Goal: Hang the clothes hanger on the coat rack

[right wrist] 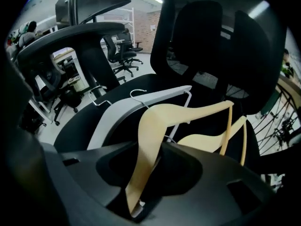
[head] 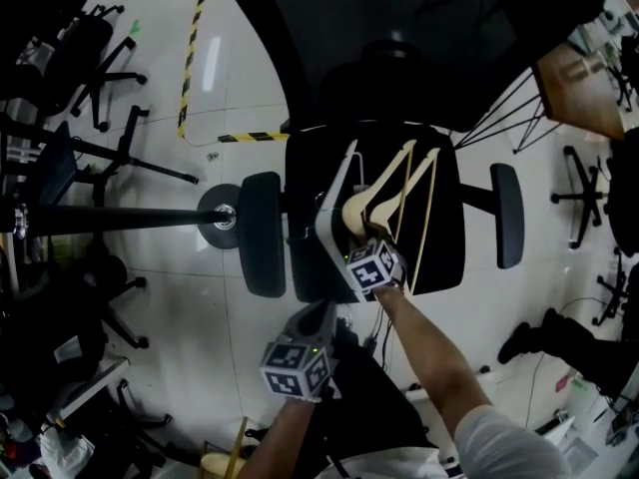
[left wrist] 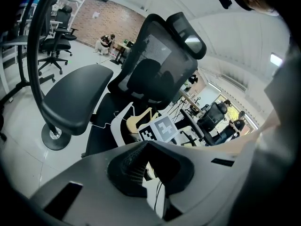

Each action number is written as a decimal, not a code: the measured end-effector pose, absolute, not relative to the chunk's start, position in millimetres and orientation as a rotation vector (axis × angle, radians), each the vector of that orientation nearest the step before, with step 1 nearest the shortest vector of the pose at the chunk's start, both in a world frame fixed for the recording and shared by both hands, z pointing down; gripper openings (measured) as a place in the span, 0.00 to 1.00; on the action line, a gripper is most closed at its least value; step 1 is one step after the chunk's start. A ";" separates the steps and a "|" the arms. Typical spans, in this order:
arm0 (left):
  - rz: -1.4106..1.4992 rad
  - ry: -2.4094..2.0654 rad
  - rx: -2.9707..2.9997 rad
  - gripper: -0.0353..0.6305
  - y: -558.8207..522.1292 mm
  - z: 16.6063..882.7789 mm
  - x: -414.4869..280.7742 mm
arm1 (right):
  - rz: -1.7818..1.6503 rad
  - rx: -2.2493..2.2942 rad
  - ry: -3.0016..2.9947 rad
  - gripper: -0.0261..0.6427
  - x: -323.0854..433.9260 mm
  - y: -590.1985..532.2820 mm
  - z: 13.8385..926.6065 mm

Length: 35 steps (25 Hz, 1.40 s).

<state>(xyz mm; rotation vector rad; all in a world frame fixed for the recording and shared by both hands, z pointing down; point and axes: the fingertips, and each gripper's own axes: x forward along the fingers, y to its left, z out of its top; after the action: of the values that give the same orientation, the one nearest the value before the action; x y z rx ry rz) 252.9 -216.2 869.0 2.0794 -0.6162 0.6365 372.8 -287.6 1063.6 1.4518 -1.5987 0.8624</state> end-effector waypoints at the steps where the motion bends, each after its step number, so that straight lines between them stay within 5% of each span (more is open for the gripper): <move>1: 0.633 -0.621 2.075 0.04 -214.7 868.5 251.0 | 0.853 1.449 -1.595 0.30 373.7 -287.9 1063.2; 14: 0.559 -0.679 2.080 0.04 -206.7 824.8 228.7 | 0.866 1.534 -1.716 0.27 365.9 -265.8 977.6; 35: 0.266 -0.915 2.302 0.04 -196.5 613.4 82.8 | 0.769 1.710 -2.291 0.27 222.4 -230.2 606.0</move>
<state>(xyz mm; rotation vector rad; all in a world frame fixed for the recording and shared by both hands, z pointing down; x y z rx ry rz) 82.8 -196.5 613.4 2.3018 -0.9149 0.2661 222.4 -230.2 606.0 1.7102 -2.2915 0.7691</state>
